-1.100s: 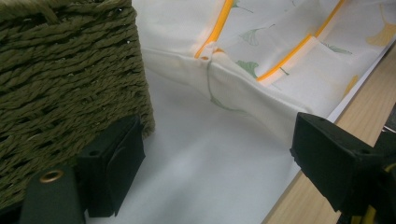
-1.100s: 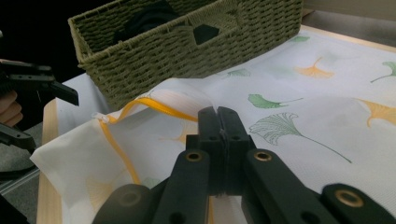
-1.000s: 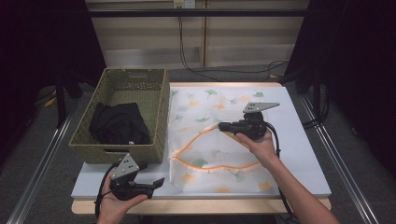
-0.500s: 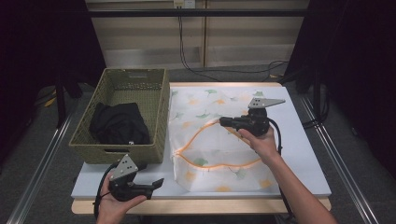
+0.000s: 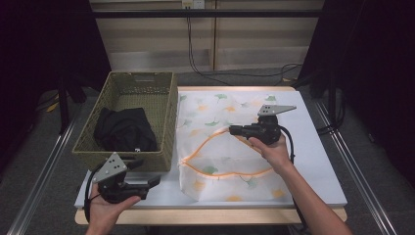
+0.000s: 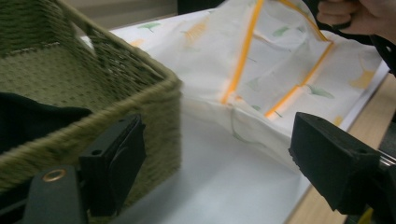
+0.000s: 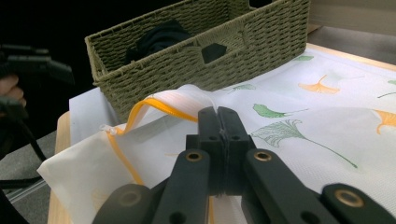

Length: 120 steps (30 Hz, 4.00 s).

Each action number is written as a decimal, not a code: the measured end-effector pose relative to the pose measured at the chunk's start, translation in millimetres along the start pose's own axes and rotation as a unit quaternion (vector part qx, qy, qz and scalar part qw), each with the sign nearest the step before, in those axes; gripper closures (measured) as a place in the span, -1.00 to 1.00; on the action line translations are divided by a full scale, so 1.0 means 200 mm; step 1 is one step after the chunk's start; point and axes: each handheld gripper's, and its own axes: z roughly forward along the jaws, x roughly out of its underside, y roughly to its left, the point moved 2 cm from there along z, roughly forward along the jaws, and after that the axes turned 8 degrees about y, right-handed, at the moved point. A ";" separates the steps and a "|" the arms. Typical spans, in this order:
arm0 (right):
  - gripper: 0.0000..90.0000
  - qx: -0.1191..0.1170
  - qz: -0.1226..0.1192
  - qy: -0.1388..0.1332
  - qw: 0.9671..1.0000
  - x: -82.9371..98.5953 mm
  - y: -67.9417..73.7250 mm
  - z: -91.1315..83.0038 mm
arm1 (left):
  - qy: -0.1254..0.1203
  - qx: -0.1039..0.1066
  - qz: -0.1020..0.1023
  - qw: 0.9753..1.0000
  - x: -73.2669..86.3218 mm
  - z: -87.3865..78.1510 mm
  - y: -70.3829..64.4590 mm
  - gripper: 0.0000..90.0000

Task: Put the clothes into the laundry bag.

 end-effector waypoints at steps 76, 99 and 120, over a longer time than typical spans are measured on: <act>1.00 -0.003 0.003 0.016 1.000 0.01 -0.02 0.02 | 0.256 -0.117 -0.090 0.955 -0.28 0.44 0.98 -0.93; 1.00 0.001 0.006 0.015 1.000 0.02 -0.02 0.01 | 0.321 -0.108 -0.071 0.938 -0.15 0.54 1.03 -1.00; 1.00 0.005 0.007 0.017 1.000 0.02 -0.02 0.01 | 0.405 -0.091 -0.097 0.904 -0.15 0.59 1.01 -0.87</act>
